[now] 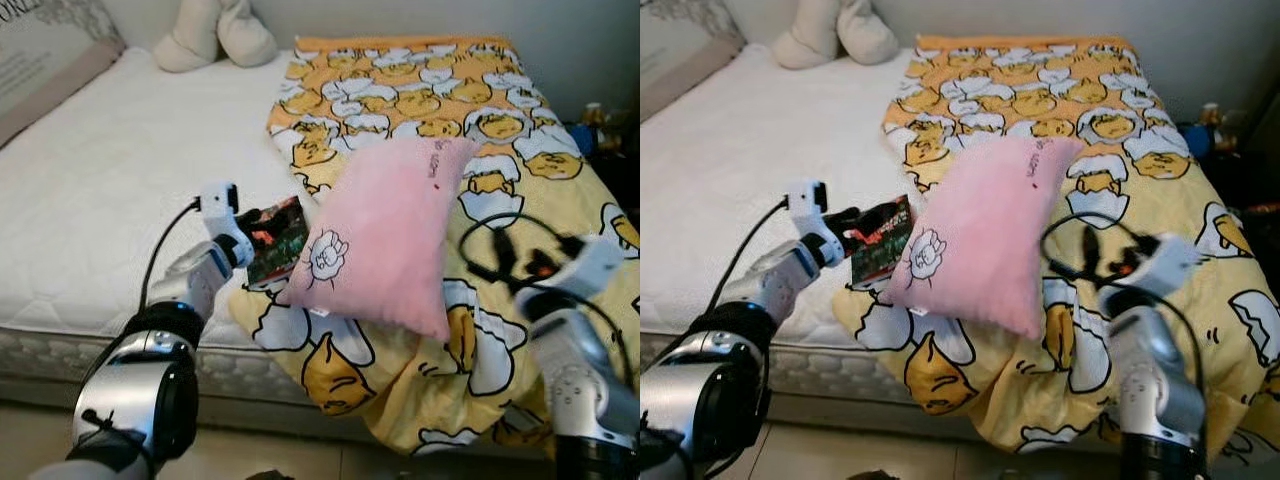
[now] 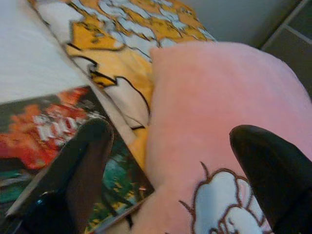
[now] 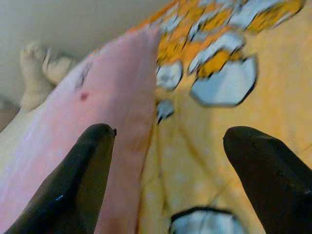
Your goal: Clean up the room
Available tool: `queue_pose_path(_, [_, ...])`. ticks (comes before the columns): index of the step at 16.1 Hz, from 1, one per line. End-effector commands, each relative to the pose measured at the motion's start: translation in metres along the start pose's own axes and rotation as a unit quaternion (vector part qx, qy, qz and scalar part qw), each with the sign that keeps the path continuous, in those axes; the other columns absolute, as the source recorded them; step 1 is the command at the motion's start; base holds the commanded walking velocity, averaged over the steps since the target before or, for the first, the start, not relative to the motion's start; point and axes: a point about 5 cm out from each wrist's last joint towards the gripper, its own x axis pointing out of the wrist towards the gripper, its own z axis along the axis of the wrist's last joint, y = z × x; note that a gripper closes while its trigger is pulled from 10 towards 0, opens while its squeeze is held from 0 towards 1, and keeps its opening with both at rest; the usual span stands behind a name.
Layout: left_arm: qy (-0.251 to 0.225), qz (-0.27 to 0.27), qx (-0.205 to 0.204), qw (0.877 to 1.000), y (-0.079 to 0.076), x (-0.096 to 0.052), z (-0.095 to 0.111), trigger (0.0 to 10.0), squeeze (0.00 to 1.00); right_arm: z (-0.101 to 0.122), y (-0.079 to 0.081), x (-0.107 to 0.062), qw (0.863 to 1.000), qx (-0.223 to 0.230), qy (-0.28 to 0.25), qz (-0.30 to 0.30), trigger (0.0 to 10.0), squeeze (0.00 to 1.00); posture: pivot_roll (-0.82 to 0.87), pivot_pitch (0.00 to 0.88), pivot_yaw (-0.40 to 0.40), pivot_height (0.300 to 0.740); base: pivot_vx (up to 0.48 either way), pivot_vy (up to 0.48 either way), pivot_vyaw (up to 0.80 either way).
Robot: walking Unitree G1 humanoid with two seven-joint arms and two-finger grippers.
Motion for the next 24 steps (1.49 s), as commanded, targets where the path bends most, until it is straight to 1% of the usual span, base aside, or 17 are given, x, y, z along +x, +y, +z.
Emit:
queue_pose_path(1, [-0.002, -0.014, -0.010, 1.000, -0.004, 0.003, 0.003, 10.0, 0.00, -0.005, 0.009, 0.008, 1.000, 0.005, 0.021, 0.020, 10.0, 0.00, -0.21, 0.065, 0.089, 0.724, 0.000, 0.000, 0.00])
queue_pose_path(3, [-0.003, -0.017, -0.014, 1.000, -0.006, 0.005, 0.002, 10.0, 0.00, -0.006, 0.014, 0.011, 0.999, 0.004, 0.026, 0.029, 10.0, 0.00, -0.21, 0.082, 0.091, 0.724, 0.000, 0.000, 0.00])
queue_pose_path(4, [-0.003, -0.024, -0.017, 1.000, -0.009, 0.007, 0.002, 10.0, 0.00, -0.009, 0.023, 0.019, 0.998, 0.007, 0.035, 0.045, 10.0, 0.00, -0.21, 0.109, 0.089, 0.724, 0.000, 0.000, 0.00])
queue_pose_path(6, [0.003, -0.027, -0.018, 0.999, -0.013, 0.010, -0.001, 10.0, 0.00, -0.013, 0.032, 0.025, 0.997, 0.020, 0.044, 0.058, 10.0, 0.00, -0.20, 0.120, 0.089, 0.724, 0.000, 0.000, 0.00])
queue_pose_path(8, [0.024, -0.039, -0.044, 0.998, -0.024, 0.016, -0.016, 10.0, 0.00, -0.020, 0.051, 0.031, 0.992, 0.078, 0.063, 0.077, 10.0, 0.00, -0.19, 0.128, 0.087, 0.724, 0.000, 0.000, 0.00])
queue_pose_path(9, [0.033, -0.051, -0.058, 0.997, -0.032, 0.019, -0.024, 10.0, 0.00, -0.021, 0.059, 0.030, 0.989, 0.098, 0.072, 0.089, 10.0, 0.00, -0.19, 0.129, 0.082, 0.724, 0.000, 0.000, 0.00])
queue_pose_path(10, [0.055, -0.064, -0.046, 0.995, -0.043, 0.022, -0.038, 10.0, 0.00, -0.024, 0.065, 0.028, 0.986, 0.111, 0.083, 0.097, 10.0, 0.00, -0.19, 0.128, 0.082, 0.724, 0.000, 0.000, 0.00])
queue_pose_path(11, [0.090, -0.068, -0.030, 0.993, -0.057, 0.024, -0.064, 10.0, 0.00, -0.027, 0.064, 0.026, 0.984, 0.119, 0.093, 0.098, 10.0, 0.00, -0.20, 0.133, 0.070, 0.724, 0.000, 0.000, 0.00])
queue_pose_path(12, [0.100, -0.069, -0.033, 0.992, -0.063, 0.025, -0.074, 10.0, 0.00, -0.030, 0.063, 0.024, 0.984, 0.116, 0.099, 0.096, 10.0, 0.00, -0.21, 0.133, 0.066, 0.724, 0.000, 0.000, 0.00])
queue_pose_path(14, [0.102, -0.060, -0.051, 0.992, -0.072, 0.026, -0.087, 10.0, 0.00, -0.034, 0.056, 0.019, 0.984, 0.102, 0.116, 0.087, 10.0, 0.00, -0.27, 0.136, 0.045, 0.724, 0.000, 0.000, 0.00])
queue_pose_path(15, [0.102, -0.057, -0.056, 0.992, -0.073, 0.026, -0.089, 10.0, 0.00, -0.033, 0.055, 0.017, 0.984, 0.098, 0.118, 0.087, 10.0, 0.00, -0.27, 0.135, 0.044, 0.724, 0.000, 0.000, 0.00])
queue_pose_path(16, [0.097, -0.053, -0.067, 0.992, -0.073, 0.025, -0.090, 0.0, 0.00, -0.032, 0.048, 0.012, 0.986, 0.080, 0.123, 0.081, 10.0, 0.00, -0.28, 0.135, 0.044, 0.724, 0.000, 0.000, 0.00])
queue_pose_path(17, [0.092, -0.048, -0.074, 0.992, -0.071, 0.025, -0.089, 0.0, 0.00, -0.033, 0.039, 0.009, 0.988, 0.057, 0.126, 0.068, 0.0, 0.00, -0.28, 0.131, 0.043, 0.724, 0.000, 0.000, 0.00])
queue_pose_path(19, [0.078, -0.038, -0.084, 0.993, -0.065, 0.024, -0.085, 0.0, 0.00, -0.036, 0.030, 0.004, 0.989, 0.021, 0.136, 0.060, 0.0, 0.00, -0.27, 0.120, 0.040, 0.724, 0.000, 0.000, 0.00])
queue_pose_path(21, [0.043, -0.031, -0.114, 0.992, -0.055, 0.022, -0.074, 0.0, 0.00, -0.038, 0.021, -0.002, 0.988, -0.012, 0.145, 0.058, 0.0, 0.00, -0.26, 0.112, 0.040, 0.724, 0.000, 0.000, 0.00])
queue_pose_path(22, [0.024, -0.029, -0.128, 0.991, -0.049, 0.020, -0.067, 0.0, 0.00, -0.038, 0.018, -0.006, 0.987, -0.040, 0.144, 0.063, 0.0, 0.00, -0.26, 0.108, 0.041, 0.724, 0.000, 0.000, 0.00])
queue_pose_path(24, [0.004, -0.033, -0.131, 0.991, -0.042, 0.018, -0.059, 0.0, 0.00, -0.036, 0.012, -0.009, 0.987, -0.053, 0.140, 0.061, 0.0, 0.00, -0.26, 0.102, 0.041, 0.724, 0.000, 0.000, 0.00])
